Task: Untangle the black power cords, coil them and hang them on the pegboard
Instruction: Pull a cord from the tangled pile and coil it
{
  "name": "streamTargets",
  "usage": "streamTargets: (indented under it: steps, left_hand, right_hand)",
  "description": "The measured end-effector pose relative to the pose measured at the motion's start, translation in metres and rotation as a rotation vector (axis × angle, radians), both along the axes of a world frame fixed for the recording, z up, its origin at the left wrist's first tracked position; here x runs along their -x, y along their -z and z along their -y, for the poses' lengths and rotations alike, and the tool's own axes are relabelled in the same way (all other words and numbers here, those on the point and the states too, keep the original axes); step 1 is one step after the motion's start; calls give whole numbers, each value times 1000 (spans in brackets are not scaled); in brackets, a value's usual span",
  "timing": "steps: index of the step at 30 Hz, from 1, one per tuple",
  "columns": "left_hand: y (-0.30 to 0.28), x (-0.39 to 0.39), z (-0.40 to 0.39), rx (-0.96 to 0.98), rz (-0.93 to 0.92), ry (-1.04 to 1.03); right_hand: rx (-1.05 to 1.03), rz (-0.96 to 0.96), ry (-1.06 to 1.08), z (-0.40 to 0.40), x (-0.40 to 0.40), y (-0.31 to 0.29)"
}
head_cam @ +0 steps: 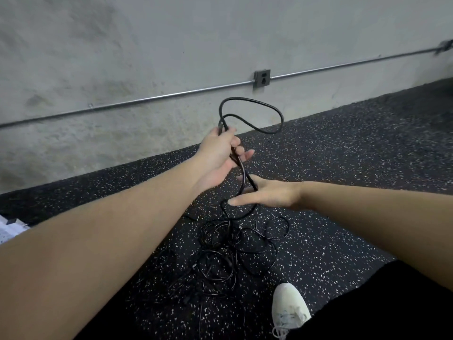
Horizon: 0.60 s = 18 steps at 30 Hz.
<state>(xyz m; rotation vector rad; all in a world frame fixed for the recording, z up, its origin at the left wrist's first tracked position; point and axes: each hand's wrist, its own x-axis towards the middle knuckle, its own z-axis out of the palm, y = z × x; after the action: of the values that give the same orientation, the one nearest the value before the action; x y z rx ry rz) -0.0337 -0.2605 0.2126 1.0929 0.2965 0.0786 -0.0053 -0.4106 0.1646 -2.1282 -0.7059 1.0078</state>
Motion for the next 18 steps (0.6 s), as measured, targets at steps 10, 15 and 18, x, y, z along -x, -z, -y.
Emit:
streamTargets:
  steps: [10,15,18]
  left_hand:
    - [23,15,-27,-469,-3,162]
    - [52,30,-44,-931,-20,445]
    - [58,35,-40,-926,-87,567]
  right_hand:
    - [-411,104,331,-44,9,-27]
    - [-604,17,555,-39,-4,-48]
    - [-715,-122,710,-38,-12,-52]
